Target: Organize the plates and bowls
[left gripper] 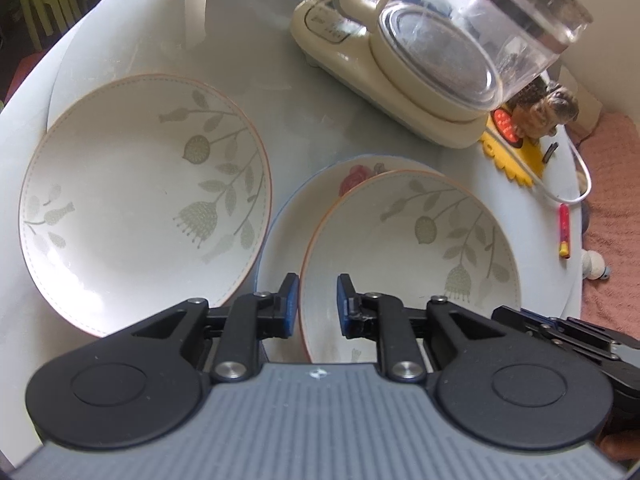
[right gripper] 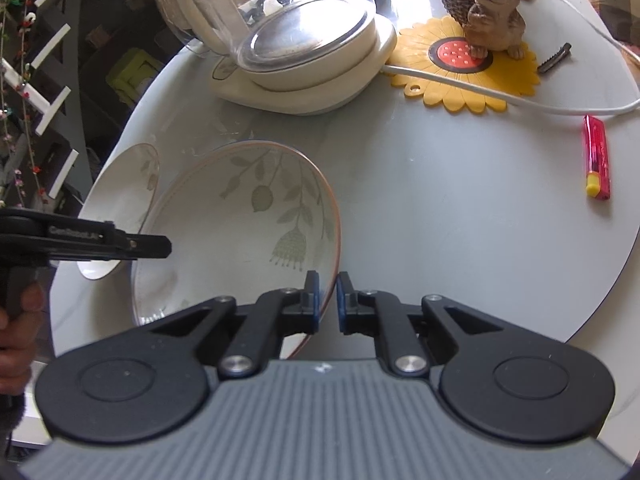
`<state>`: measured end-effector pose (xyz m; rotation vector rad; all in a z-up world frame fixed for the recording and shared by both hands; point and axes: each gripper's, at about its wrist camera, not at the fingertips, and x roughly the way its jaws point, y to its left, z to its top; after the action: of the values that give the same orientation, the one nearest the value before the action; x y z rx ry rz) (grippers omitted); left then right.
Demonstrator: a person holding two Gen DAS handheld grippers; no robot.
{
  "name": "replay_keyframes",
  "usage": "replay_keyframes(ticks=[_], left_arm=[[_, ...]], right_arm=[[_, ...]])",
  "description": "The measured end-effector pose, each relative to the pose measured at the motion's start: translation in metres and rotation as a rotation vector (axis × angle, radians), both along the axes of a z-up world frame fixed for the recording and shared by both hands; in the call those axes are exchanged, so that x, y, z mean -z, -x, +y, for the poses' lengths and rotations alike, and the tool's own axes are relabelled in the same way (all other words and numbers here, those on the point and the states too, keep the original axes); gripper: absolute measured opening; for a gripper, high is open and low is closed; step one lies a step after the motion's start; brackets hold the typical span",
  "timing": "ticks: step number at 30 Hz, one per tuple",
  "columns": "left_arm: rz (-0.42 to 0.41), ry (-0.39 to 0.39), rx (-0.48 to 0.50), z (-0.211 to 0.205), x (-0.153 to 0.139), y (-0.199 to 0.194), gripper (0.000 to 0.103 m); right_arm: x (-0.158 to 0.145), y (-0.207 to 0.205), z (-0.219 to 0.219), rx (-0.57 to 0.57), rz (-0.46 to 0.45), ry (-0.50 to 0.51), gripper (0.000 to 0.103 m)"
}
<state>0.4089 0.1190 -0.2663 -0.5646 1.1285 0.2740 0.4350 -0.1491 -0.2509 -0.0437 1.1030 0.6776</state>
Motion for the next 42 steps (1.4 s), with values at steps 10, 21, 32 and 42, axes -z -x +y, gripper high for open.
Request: replay_keyframes(ticks=[10, 21, 32, 42], left_arm=[[-0.089, 0.052, 0.029, 0.002, -0.031, 0.020, 0.023], [-0.196, 0.008, 0.049, -0.006, -0.075, 0.053, 0.023], [-0.282, -0.074, 0.139, -0.027, -0.133, 0.090, 0.023], [-0.373, -0.109, 0.217, -0.045, -0.193, 0.136, 0.023]], right_arm=[[0.003, 0.003, 0.009, 0.012, -0.029, 0.043, 0.015], [-0.011, 0.016, 0.009, 0.091, -0.083, 0.037, 0.016], [-0.087, 0.067, -0.013, 0.144, -0.198, -0.038, 0.016], [-0.158, 0.137, -0.027, 0.210, -0.266, -0.147, 0.016]])
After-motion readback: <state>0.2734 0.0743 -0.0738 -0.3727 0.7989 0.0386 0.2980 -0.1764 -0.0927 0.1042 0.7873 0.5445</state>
